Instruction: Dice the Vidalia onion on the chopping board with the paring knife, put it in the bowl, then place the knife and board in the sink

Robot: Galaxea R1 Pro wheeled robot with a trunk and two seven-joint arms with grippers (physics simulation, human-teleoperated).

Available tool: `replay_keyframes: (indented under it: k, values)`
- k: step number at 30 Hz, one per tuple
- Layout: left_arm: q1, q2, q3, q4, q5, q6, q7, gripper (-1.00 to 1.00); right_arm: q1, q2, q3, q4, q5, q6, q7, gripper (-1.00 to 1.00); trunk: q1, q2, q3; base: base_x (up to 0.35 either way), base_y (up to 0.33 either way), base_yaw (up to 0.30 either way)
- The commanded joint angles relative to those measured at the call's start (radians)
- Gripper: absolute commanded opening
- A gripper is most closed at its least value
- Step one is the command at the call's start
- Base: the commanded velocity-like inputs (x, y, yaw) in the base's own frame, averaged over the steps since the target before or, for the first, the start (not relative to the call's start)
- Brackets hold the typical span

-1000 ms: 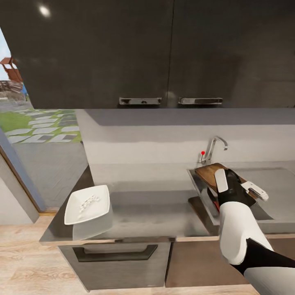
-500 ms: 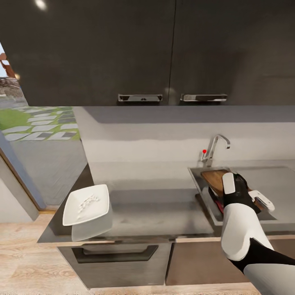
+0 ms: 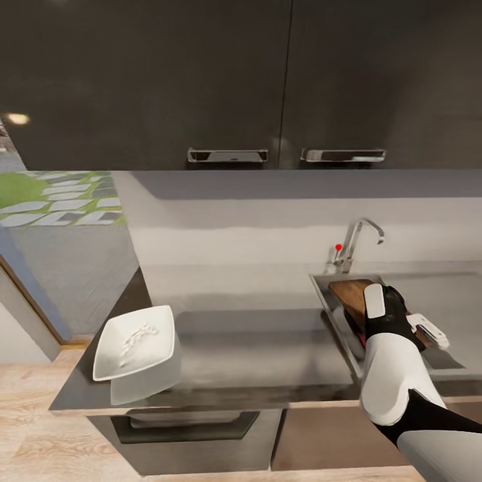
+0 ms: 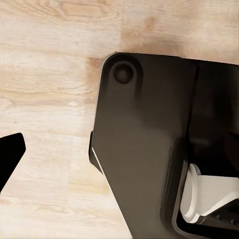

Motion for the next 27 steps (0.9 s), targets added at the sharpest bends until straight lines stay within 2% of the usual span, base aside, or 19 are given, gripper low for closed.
replay_keyframes:
  k: [1,8,20,24,27]
  values:
    - [0.0,0.001,-0.005,-0.001,0.01,-0.003,0.006,1.0,-0.001,0.0,-0.002,-0.002,-0.001,0.01,-0.003,-1.0,0.001,-0.002,-0.004,0.157,0.0,0.0]
    - [0.0,0.001,-0.005,-0.001,0.01,-0.003,0.006,1.0,-0.001,-0.002,-0.003,-0.002,-0.001,0.01,-0.003,-1.0,0.001,-0.002,-0.015,0.134,-0.086,0.0]
    - [0.0,0.001,-0.005,0.0,0.01,-0.003,0.006,1.0,0.003,-0.005,-0.005,0.016,-0.001,0.008,0.003,-1.0,0.001,-0.002,-0.034,0.009,-0.009,0.0]
    - [0.0,0.001,-0.005,0.001,0.01,-0.003,0.006,1.0,0.003,-0.021,-0.006,0.071,-0.002,-0.057,0.007,-1.0,0.001,-0.002,-0.04,0.0,0.0,0.0]
    - [0.0,0.001,-0.005,0.002,0.01,-0.003,0.006,1.0,0.003,-0.046,-0.005,0.147,-0.001,-0.112,0.061,-1.0,0.001,-0.002,-0.045,0.0,0.0,0.0]
